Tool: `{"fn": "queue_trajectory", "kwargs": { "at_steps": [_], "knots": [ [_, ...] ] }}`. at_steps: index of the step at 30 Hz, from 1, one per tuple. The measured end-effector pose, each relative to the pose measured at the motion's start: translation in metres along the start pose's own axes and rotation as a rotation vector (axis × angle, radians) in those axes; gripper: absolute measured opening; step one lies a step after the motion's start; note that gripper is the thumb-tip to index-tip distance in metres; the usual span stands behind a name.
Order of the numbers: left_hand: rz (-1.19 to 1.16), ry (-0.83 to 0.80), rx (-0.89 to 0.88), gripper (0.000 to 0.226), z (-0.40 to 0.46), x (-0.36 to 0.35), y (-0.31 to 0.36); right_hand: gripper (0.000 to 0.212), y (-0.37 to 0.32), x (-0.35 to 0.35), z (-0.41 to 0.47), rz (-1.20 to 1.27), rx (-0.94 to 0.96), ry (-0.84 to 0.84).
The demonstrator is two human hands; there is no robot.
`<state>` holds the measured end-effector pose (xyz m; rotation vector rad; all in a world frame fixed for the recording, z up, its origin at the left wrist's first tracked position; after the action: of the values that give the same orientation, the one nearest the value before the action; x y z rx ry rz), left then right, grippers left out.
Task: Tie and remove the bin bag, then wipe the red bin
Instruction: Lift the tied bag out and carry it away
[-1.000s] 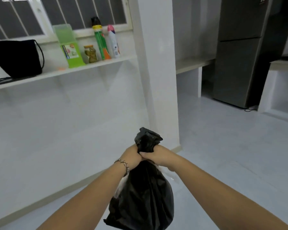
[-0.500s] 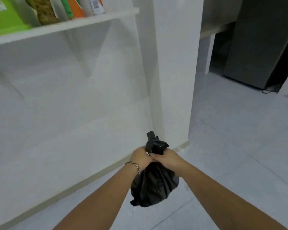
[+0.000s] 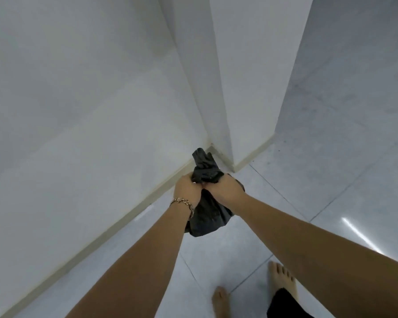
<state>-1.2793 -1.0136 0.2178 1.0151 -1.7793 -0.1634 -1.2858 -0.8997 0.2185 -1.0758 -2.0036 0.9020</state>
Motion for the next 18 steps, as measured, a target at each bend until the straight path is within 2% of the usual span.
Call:
{"fn": "queue_trajectory", "kwargs": {
  "at_steps": [2, 8, 12, 14, 17, 18],
  "knots": [
    [0.009, 0.045, 0.022, 0.015, 0.046, -0.021, -0.021, 0.024, 0.017, -0.011, 0.048, -0.044, 0.0, -0.017],
    [0.146, 0.178, -0.059, 0.019, 0.148, -0.065, -0.063, 0.029, 0.051, -0.04, 0.137, -0.035, 0.001, -0.01],
    [-0.248, 0.088, -0.091, 0.016, 0.164, -0.094, -0.074, 0.031, 0.069, -0.04, 0.165, -0.04, 0.015, 0.055],
    [-0.227, 0.026, -0.117, 0.024, 0.161, -0.1, -0.077, 0.03, 0.074, -0.039, 0.168, -0.026, -0.002, 0.049],
    [-0.2, 0.013, -0.101, 0.043, 0.155, -0.096, -0.077, 0.021, 0.075, -0.034, 0.164, -0.024, -0.034, 0.01],
    [-0.161, 0.036, -0.072, 0.054, 0.154, -0.093, -0.077, 0.025, 0.073, -0.032, 0.16, -0.031, -0.042, -0.008]
  ]
}}
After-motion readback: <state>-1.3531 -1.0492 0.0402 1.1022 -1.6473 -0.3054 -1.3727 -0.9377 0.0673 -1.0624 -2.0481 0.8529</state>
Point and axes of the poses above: each hand's wrist, its own z-axis towards the middle knuckle, its own x-axis out of the back of the hand, y = z × x, the point moved 4 cm from there along z, towards the middle knuckle, and after that the axes turned 1 degree about z, right-handed, at the moved point
